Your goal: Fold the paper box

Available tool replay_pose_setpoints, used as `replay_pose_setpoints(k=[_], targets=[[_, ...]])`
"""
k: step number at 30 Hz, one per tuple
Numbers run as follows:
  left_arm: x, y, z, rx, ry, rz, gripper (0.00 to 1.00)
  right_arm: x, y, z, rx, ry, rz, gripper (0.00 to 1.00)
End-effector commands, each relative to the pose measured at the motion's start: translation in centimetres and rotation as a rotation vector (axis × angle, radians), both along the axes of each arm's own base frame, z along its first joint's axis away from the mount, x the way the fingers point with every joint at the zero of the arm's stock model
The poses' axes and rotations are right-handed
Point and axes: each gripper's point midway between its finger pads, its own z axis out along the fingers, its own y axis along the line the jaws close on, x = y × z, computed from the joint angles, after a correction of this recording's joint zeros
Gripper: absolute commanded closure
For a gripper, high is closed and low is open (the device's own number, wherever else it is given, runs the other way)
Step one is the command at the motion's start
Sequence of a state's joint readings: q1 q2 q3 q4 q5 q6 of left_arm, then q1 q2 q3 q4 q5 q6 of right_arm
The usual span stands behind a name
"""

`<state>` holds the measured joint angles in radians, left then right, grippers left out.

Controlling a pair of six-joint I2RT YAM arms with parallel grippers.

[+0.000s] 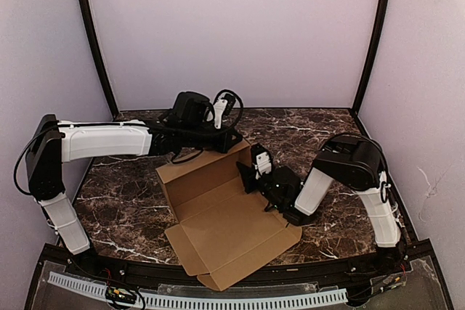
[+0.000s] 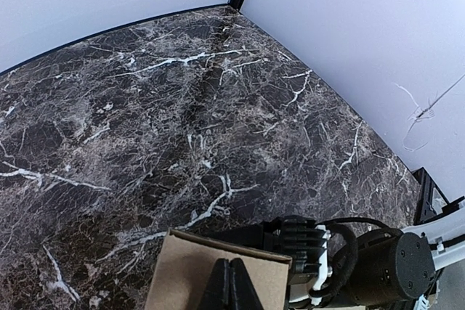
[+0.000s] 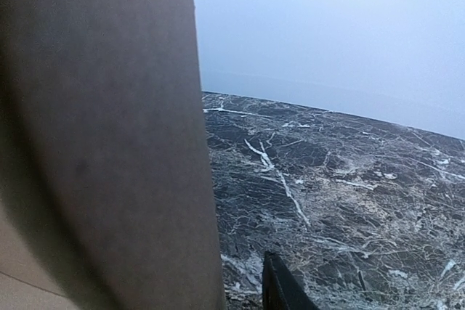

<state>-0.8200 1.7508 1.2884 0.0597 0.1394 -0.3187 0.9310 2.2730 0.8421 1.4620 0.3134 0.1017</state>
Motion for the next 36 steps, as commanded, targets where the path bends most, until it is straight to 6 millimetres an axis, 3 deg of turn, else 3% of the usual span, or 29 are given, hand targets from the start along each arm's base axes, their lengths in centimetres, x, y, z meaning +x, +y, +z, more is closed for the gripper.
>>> replay_pose_setpoints(k=[1,10,17,23,26,27,28,29,31,36], targets=[[-1.7,3.0,-6.7,0.185,0.157,0.025,0.99,-0.9,-0.2,1.1,0.007,-0.020,-0.003,0.62],[-1.2,3.1,-6.0,0.186,0.138,0.037,0.99,-2.7,-1.3,4.5,-0.024,-0.067,-0.004,0.39],[-0.9,3.1,-4.4,0.185,0.112,0.039,0.99,-5.7,-2.8,6.1,-0.111,-0.068,0.008,0.20],[-0.2,3.3,-0.8,0.197,0.048,0.033,0.87,-8.6,-4.1,5.4,-0.206,0.076,0.069,0.13],[0.1,3.7,2.0,0.208,0.006,0.036,0.78,-10.0,-5.2,5.1,-0.221,0.196,0.094,0.10],[0.4,3.8,3.7,0.203,-0.030,0.044,0.76,-10.3,-5.5,4.8,-0.238,0.244,0.098,0.08],[0.3,4.3,4.0,0.223,-0.026,0.045,0.74,-10.8,-5.8,4.8,-0.246,0.279,0.105,0.03],[0.3,4.5,5.4,0.220,-0.052,0.048,0.71,-11.2,-6.3,4.4,-0.256,0.334,0.100,0.02],[-0.1,5.1,6.9,0.234,-0.067,0.040,0.67,-12.1,-7.5,3.8,-0.282,0.406,0.094,0.01],[-1.1,8.1,8.1,0.313,-0.089,0.083,0.61,-14.1,-11.3,3.8,-0.262,0.558,0.031,0.01]])
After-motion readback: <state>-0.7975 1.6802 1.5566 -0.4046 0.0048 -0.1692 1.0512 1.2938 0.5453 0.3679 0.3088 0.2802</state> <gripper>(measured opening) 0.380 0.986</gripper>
